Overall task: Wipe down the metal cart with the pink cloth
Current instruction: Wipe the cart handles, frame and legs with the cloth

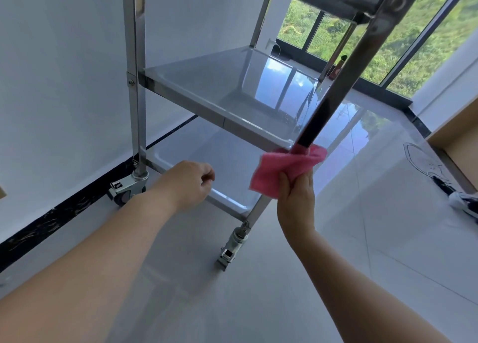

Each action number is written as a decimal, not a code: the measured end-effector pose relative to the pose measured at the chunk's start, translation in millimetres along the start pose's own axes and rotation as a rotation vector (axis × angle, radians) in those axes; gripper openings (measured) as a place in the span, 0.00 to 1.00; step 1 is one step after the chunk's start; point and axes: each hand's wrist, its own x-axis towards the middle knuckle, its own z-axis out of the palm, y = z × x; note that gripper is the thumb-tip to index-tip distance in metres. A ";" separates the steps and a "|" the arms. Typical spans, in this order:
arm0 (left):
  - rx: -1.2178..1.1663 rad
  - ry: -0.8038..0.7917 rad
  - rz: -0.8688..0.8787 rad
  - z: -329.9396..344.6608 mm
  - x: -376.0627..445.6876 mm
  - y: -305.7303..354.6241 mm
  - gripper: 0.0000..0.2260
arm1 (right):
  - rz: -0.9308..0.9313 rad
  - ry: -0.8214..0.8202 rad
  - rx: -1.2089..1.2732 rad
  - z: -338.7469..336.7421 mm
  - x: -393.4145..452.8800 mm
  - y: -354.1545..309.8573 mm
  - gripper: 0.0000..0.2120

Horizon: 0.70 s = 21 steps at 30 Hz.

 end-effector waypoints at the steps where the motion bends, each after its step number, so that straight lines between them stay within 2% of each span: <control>1: 0.002 0.004 -0.002 0.8 0.0 -1.3 0.05 | 0.023 -0.020 0.004 2.7 -5.5 5.1 0.23; 4: -0.003 0.002 -0.006 2.9 0.0 -3.7 0.05 | 0.116 -0.108 -0.027 12.2 -9.8 12.5 0.16; 9: 0.024 -0.017 -0.002 4.1 -0.5 -5.5 0.06 | 0.106 -0.049 0.038 23.5 -6.1 13.4 0.11; 14: 0.080 -0.063 -0.022 8.6 -5.6 -9.7 0.07 | 0.081 -0.043 0.049 35.1 -17.9 32.4 0.15; 21: 0.123 -0.083 -0.039 11.3 -15.9 -11.2 0.08 | 0.202 -0.151 0.095 62.1 -55.0 74.1 0.19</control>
